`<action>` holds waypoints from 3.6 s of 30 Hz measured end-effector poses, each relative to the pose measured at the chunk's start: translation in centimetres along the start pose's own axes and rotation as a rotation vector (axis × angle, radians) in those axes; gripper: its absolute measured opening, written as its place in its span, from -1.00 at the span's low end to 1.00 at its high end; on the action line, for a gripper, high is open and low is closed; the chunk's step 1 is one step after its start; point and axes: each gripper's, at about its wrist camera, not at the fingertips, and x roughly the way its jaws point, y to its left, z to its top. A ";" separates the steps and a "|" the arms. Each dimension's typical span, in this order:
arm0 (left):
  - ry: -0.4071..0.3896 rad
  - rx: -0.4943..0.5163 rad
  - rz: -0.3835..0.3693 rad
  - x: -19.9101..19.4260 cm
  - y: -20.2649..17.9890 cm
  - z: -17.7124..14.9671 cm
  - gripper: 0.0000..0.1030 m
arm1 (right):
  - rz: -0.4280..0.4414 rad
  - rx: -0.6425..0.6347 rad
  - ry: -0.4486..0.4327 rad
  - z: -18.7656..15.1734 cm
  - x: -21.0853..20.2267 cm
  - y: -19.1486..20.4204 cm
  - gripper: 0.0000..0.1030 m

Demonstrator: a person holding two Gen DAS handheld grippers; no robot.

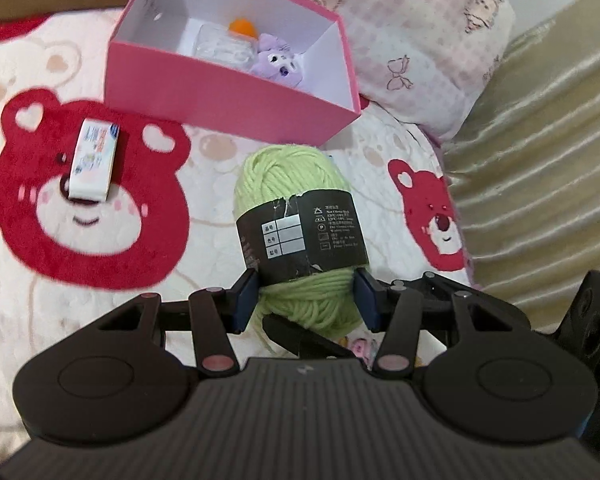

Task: Organize objects
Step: 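Carry the held yarn ball over the pink box, then lower the yarn ball into the pink box and open the left gripper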

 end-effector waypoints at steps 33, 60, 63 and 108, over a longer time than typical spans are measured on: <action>-0.102 -0.171 -0.009 -4.7 0.9 15.5 0.01 | 0.187 -0.112 0.001 16.4 1.1 -2.1 0.15; 0.028 -0.397 0.205 9.3 7.1 23.0 0.03 | 0.371 0.266 0.272 20.1 19.2 -12.2 0.14; 0.044 -0.357 0.193 10.9 6.9 23.8 0.03 | 0.353 0.316 0.280 19.6 20.5 -14.0 0.14; -0.061 -0.143 0.114 10.5 6.1 22.3 -0.11 | 0.013 0.124 0.165 17.1 21.0 -12.8 0.28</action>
